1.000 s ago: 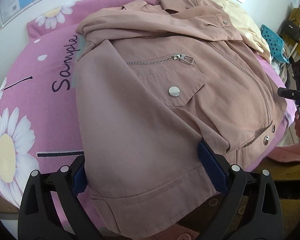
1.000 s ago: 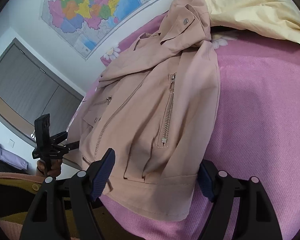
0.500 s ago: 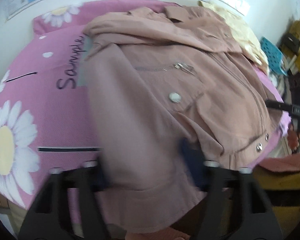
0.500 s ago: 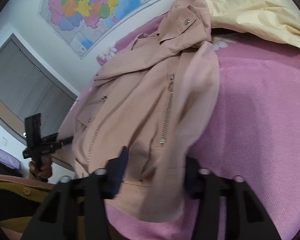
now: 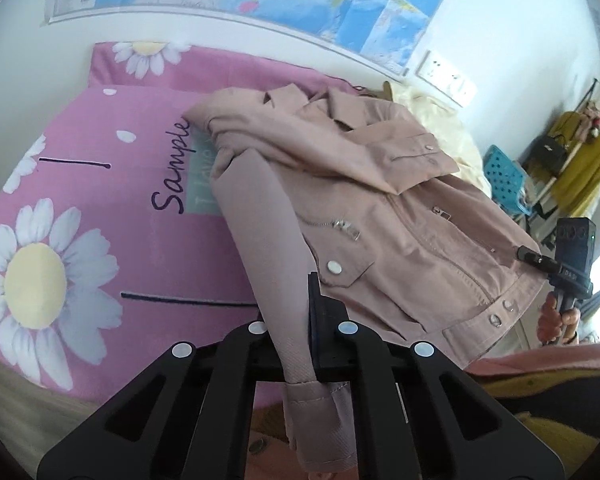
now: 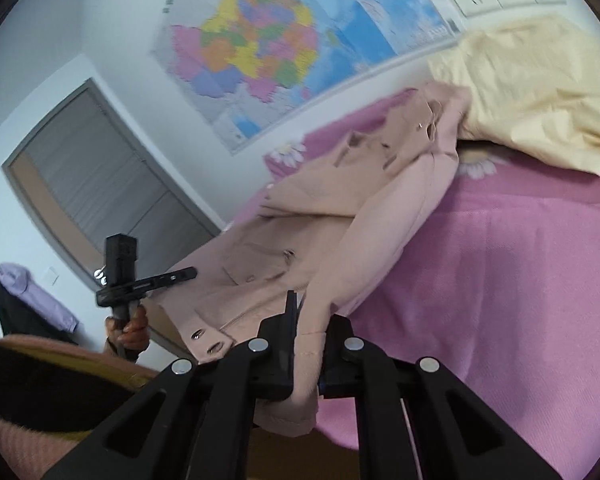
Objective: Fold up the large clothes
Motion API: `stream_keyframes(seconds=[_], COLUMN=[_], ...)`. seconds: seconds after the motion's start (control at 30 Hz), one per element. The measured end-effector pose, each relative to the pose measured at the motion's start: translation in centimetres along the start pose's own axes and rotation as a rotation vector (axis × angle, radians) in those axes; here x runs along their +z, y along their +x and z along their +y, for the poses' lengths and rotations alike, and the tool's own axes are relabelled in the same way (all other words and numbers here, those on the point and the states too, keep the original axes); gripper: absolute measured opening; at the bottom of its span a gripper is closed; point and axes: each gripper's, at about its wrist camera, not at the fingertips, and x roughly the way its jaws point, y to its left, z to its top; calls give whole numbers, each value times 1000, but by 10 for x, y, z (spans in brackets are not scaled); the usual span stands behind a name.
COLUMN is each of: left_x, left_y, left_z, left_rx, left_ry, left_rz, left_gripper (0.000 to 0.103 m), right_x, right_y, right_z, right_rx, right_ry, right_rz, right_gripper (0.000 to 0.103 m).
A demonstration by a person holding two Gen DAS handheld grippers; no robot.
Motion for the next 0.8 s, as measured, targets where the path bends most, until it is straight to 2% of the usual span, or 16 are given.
stream_keyframes(seconds=[0.1,0.17,0.23,0.3,0.37,0.47,0.5,0.57,0.6,0.67,0.7,0.73,0.8], left_x=[-5,-12,-17,-21,-24,-27,-29,-32,-34,-33,-31,-29,-23], left_y=[3,17,29,40,45,47,49,57,59,57,55,52,42], left_z=[5,12,17,20,21,20,19,12,9,8,10,13,14], left_rx=[-7,-18,-43,-33,-39,-74,-75,-59,-44,-25,-15,-28,-29], left_ry=[14,1,-6,-9,-3,-4,2,34,49,62,55,38,33], left_rz=[37,93,124,152,162,181,189,222,225,217,206,199,162], left_gripper=[7,13,20,21,25,42,51,55,55,40,18,9,6], right_x=[-9,-15,-22,-28,-35,-42,-44,-47,-47,-44,-42,-39,-33], right_y=[3,10,22,31,34,36,37,39,40,40,39,38,34], right_z=[-5,-22,-38,-49,-56,-61,-61,-57,-56,-51,-48,-45,-37], right_rx=[-22,-27,-33,-51,-46,-30,-17,-14,-19,-33,-37,-32,-2], right_ry=[13,65,106,141,164,191,191,184,177,163,153,148,138], right_rz=[46,73,113,141,158,175,183,189,193,178,170,162,128], right_gripper=[10,20,26,30,42,47,47,46,43,11,11,11,9])
